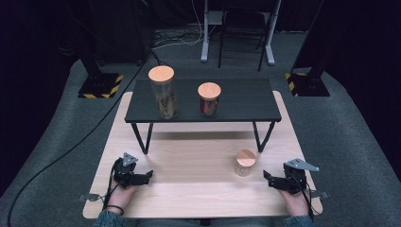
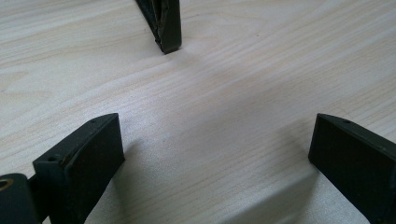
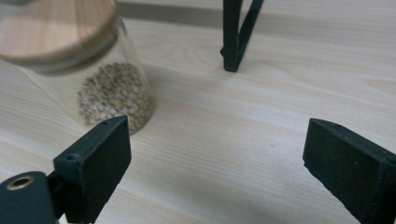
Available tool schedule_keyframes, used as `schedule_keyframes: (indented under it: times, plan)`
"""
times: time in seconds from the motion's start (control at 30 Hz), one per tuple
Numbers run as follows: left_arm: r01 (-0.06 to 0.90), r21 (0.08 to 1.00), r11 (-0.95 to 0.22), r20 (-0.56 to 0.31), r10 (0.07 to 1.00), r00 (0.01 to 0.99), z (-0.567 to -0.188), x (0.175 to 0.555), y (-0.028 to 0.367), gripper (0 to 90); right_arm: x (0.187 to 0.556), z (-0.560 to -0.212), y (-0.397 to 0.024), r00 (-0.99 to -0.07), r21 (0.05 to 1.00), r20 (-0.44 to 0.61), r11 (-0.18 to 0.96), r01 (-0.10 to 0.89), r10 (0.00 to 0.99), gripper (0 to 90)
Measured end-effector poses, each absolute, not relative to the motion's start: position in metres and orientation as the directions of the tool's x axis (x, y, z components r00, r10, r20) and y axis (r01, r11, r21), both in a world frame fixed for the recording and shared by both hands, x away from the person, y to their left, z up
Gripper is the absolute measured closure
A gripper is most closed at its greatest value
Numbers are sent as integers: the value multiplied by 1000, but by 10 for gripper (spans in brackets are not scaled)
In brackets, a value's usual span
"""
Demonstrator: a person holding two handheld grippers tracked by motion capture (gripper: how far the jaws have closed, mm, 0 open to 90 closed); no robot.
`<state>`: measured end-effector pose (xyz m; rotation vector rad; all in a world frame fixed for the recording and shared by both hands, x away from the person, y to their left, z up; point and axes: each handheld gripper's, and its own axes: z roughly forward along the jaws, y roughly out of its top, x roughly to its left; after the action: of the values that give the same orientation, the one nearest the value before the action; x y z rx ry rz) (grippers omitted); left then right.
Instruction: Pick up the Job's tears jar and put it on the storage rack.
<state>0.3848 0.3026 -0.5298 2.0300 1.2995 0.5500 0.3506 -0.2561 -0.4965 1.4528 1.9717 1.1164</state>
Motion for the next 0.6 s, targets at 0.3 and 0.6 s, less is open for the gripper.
schedule_keyframes:
  times: [0.3, 0.6]
  plan:
    - [632, 719, -290, 0, 909, 417, -530, 384, 302, 28, 343, -483, -249, -385, 836, 112, 122, 534, 916, 73]
    - [632, 718, -291, 1, 909, 418, -530, 384, 303, 28, 337, -473, -242, -418, 856, 115, 124, 503, 901, 73]
